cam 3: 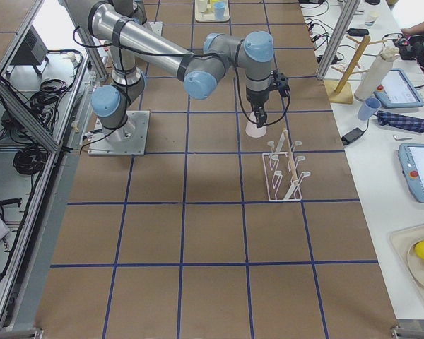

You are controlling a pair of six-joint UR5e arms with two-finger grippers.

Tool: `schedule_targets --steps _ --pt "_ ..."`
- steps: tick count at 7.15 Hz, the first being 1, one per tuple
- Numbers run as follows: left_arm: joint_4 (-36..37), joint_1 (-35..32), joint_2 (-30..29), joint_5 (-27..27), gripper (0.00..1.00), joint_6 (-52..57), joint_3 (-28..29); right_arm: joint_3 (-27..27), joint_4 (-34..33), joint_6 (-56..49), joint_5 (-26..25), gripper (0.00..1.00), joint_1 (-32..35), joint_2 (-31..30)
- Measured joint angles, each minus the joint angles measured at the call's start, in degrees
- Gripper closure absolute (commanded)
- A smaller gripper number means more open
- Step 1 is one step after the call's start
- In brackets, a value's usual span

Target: Transfer IKEA cup to right arm and place on rack

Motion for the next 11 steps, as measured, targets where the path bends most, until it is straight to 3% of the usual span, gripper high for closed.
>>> schedule_targets --steps 3,11 --pt "-1.75 0.2 -1.56 -0.02 0.0 -1.51 3.07 -0.11 -3.52 -1.04 0.25 1.0 -0.34 2.6" --pt "-1.95 0.2 -1.57 -0.38 0.0 -1.42 3.53 -0.08 -7.84 -0.83 0.67 0.96 -0.37 8.22"
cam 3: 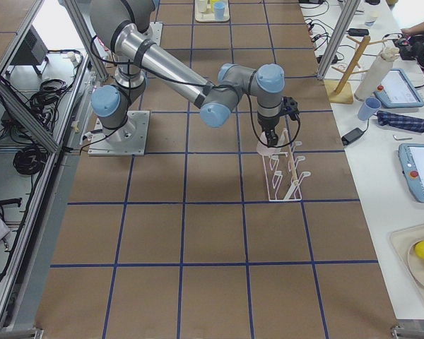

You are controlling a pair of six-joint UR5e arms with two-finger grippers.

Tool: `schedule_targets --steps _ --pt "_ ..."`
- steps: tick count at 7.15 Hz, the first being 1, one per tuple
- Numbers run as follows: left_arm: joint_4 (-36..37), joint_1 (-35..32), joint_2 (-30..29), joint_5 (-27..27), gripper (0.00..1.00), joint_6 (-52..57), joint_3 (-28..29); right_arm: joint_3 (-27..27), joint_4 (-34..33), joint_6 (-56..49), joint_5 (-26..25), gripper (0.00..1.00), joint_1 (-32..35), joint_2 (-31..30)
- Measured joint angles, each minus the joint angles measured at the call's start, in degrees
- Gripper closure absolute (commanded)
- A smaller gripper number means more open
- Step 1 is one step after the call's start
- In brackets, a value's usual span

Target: Transfer IKEA cup to right arm and place on rack

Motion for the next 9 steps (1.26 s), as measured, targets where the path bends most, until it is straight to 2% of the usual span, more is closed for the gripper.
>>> schedule_targets --steps 1,3,4,5,6,7,8,9 --pt "-0.01 0.0 0.0 0.0 0.0 0.0 0.0 -0.02 -0.4 -0.1 0.07 0.94 0.0 0.65" --pt "-0.07 0.0 0.0 0.0 0.0 0.0 0.0 -0.03 -0.85 -0.17 0.12 0.8 0.0 1.83" --pt "-0.08 0.0 0.03 0.0 0.0 0.0 0.0 -0.03 -0.91 -0.09 0.14 0.65 0.0 2.24" --pt "-0.08 0.0 0.06 0.0 0.0 0.0 0.0 -0.04 -0.93 -0.03 0.15 0.4 0.0 2.47" --pt "-0.08 0.0 0.08 0.0 0.0 0.0 0.0 -0.02 -0.93 0.02 0.17 0.33 0.0 2.6" --pt "-0.08 0.0 0.09 0.0 0.0 0.0 0.0 0.01 -0.93 0.05 0.19 0.13 0.0 2.68" --pt "-0.08 0.0 0.09 0.0 0.0 0.0 0.0 0.04 -1.01 0.04 0.17 0.0 0.0 2.75" --pt "-0.08 0.0 0.12 0.0 0.0 0.0 0.0 0.03 -1.48 -0.01 0.16 0.0 0.0 2.84"
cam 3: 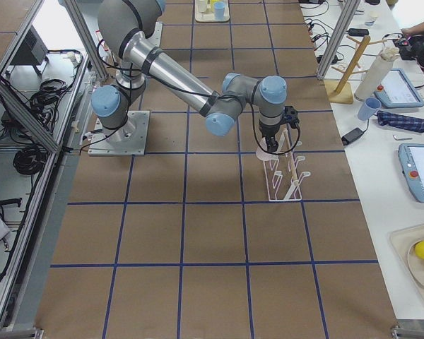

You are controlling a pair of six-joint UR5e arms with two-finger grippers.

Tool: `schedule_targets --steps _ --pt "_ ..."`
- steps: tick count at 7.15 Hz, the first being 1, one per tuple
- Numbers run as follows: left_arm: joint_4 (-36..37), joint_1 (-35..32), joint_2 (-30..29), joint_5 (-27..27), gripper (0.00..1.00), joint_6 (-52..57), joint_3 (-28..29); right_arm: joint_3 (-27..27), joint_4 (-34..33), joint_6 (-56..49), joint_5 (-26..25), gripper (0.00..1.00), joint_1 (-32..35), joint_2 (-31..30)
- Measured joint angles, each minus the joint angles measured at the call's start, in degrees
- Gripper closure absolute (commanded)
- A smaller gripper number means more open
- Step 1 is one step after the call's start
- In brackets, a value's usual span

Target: Transfer IKEA cup to right arm and place on rack

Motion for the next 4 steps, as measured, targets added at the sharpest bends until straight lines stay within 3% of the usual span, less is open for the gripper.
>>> schedule_targets --steps 4 --pt "0.0 0.08 0.09 0.0 0.0 0.1 -0.05 -0.06 0.14 0.32 -0.64 0.0 0.05 -1.37"
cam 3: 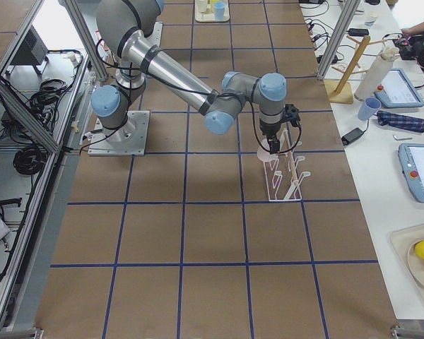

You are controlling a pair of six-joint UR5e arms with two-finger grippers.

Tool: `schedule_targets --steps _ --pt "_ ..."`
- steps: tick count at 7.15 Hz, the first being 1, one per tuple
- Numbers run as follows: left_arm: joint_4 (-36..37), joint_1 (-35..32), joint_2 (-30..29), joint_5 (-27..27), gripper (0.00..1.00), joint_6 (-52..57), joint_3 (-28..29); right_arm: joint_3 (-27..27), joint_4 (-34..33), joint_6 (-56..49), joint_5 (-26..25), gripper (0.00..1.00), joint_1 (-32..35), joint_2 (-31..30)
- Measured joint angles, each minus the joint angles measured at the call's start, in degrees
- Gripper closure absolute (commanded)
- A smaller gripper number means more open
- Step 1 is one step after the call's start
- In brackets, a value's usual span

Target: Transfer IKEA cup to right arm and place on rack

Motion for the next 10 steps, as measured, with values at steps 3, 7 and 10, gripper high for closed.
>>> schedule_targets --steps 3,7,10 --pt "0.0 0.01 0.07 0.0 0.0 0.09 -0.1 0.31 12.68 7.02 -0.27 0.0 0.43 -8.35" --pt "0.0 0.03 0.17 0.0 0.0 0.24 -0.17 1.18 23.97 27.0 -0.3 0.0 9.42 -17.89" --pt "0.0 0.11 0.36 -0.02 0.0 0.25 -0.41 1.22 24.89 41.2 -1.29 0.0 20.88 -19.1"
